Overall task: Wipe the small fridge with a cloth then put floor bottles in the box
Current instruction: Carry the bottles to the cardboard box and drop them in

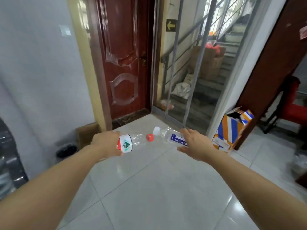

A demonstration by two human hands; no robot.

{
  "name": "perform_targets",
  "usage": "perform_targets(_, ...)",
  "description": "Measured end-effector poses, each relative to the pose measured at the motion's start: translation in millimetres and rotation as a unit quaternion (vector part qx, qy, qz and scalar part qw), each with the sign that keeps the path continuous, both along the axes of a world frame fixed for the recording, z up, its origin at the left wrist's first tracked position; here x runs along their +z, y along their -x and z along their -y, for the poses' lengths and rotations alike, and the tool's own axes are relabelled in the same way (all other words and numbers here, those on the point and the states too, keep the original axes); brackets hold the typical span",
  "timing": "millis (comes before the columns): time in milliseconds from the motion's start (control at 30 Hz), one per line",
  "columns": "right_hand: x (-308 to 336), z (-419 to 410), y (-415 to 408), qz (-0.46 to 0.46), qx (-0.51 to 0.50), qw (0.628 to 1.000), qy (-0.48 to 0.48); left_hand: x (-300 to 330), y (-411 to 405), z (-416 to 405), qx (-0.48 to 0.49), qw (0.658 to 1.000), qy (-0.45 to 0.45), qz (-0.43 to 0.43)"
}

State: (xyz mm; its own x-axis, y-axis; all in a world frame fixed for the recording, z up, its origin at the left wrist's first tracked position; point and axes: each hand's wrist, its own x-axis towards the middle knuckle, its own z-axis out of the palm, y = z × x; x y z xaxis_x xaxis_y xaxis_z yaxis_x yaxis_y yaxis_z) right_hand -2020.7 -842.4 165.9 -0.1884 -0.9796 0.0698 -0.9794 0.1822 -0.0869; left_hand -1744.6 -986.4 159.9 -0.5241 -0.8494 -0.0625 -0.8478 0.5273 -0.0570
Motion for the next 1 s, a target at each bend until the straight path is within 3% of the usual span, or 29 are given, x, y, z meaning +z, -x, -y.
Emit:
perform_targets(433,1.7,234.7,138.2,0.000,0.015,1.000,0.007,14.2,130.1,212.4,0.011,1.000,-0.002,0.004)
perform_targets(767,-1.7,463.6,224.9,-0.013,0.169,0.986,-0.011,-2.9,195.8,346.2,0.169,0.985,-0.018,-0.017)
perform_targets(1000,-12.6,583.9,236.0,0.011,0.247,0.969,-0.027,-10.1,205.4,403.9,0.256,0.967,0.000,-0.011)
